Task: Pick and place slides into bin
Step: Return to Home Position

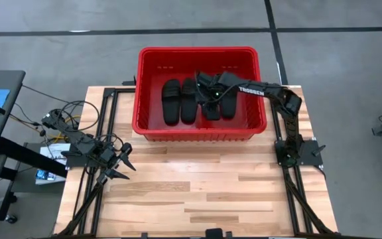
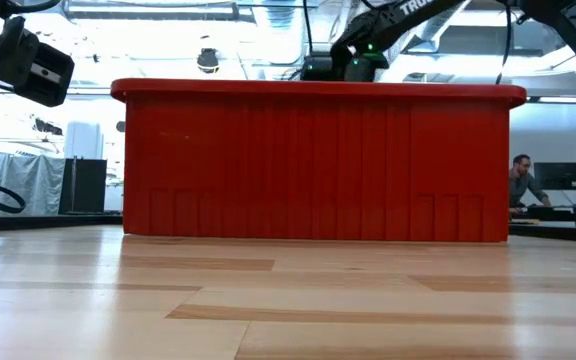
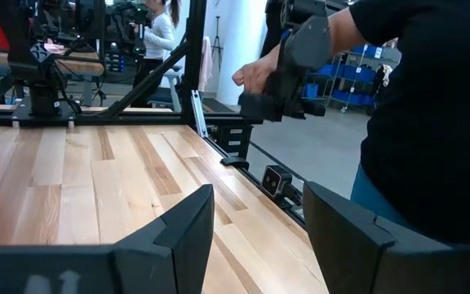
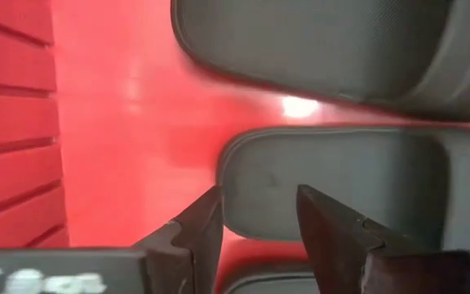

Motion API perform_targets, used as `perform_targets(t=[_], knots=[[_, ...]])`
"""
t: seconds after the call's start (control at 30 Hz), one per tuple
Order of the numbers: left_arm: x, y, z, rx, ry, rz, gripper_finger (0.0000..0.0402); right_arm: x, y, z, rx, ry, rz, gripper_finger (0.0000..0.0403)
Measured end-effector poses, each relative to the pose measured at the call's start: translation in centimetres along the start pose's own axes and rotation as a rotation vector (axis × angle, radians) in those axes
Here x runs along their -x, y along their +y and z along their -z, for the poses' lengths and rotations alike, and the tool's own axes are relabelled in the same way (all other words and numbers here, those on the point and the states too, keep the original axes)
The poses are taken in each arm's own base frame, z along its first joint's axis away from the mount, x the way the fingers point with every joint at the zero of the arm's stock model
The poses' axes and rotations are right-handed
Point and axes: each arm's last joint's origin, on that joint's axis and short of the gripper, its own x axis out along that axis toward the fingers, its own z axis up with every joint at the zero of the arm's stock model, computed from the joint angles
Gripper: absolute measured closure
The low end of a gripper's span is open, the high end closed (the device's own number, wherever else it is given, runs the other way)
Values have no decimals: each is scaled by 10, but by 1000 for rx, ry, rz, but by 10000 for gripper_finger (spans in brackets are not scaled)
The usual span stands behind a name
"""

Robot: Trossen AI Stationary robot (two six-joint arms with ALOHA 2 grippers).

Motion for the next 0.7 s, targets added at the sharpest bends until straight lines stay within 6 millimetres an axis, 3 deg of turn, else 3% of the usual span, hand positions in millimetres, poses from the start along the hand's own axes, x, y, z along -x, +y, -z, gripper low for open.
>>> perform_targets(t=[0.37, 0.57, 0.7], knots=[[0, 0, 0, 0, 0, 0, 223, 61, -4, -14, 8, -21, 13, 265], [0, 0, 0, 0, 0, 0, 223, 120, -1, -27, -47, -139, 67, 267], [0, 0, 0, 0, 0, 0, 223, 171, 5, -26, -88, -301, 94, 267]])
